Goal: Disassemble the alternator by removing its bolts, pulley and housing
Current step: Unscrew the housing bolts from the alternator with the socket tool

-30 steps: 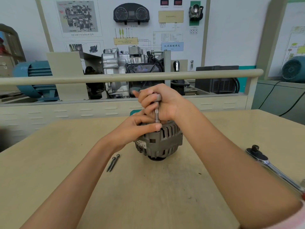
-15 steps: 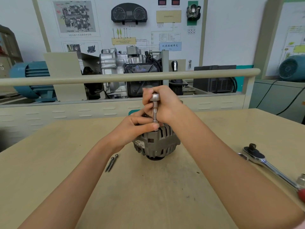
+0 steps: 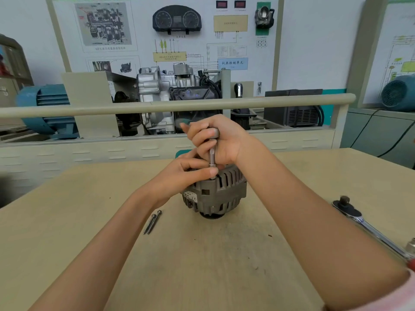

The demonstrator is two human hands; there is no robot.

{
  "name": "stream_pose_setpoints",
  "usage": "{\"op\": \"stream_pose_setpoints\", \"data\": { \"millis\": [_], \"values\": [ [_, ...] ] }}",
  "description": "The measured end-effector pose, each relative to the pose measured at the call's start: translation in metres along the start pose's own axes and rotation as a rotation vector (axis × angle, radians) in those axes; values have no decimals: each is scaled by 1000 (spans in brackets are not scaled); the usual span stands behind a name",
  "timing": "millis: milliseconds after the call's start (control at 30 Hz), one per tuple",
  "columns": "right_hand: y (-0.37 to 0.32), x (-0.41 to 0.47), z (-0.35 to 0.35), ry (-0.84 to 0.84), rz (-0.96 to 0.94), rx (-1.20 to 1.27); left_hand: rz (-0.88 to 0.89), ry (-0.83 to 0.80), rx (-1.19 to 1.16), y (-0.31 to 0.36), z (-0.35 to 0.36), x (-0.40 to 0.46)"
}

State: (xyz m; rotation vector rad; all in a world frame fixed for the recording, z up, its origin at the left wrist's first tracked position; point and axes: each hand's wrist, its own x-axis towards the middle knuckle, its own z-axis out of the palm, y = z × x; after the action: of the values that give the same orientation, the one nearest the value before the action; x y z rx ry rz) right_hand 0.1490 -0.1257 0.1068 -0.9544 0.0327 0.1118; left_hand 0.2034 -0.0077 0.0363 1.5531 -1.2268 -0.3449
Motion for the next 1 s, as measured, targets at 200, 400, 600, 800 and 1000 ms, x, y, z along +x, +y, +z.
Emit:
{"op": "stream_pose_setpoints", "data": {
  "millis": [200,400,600,800,1000],
  "values": [
    [-2,5,-3,-160,130,10,13,28,-18,-5,1,0],
    [9,-4,5,52,-145,49,26,25,-40,-5,1,2],
    [26,6,17,578,-636,100,26,77,28,-4,3,0],
    [23,7,13,517,-561,86,14,91,44,-4,5,1],
    [7,1,2,15,-64,40,-27,69,5,-1,3,1]
  ]
}}
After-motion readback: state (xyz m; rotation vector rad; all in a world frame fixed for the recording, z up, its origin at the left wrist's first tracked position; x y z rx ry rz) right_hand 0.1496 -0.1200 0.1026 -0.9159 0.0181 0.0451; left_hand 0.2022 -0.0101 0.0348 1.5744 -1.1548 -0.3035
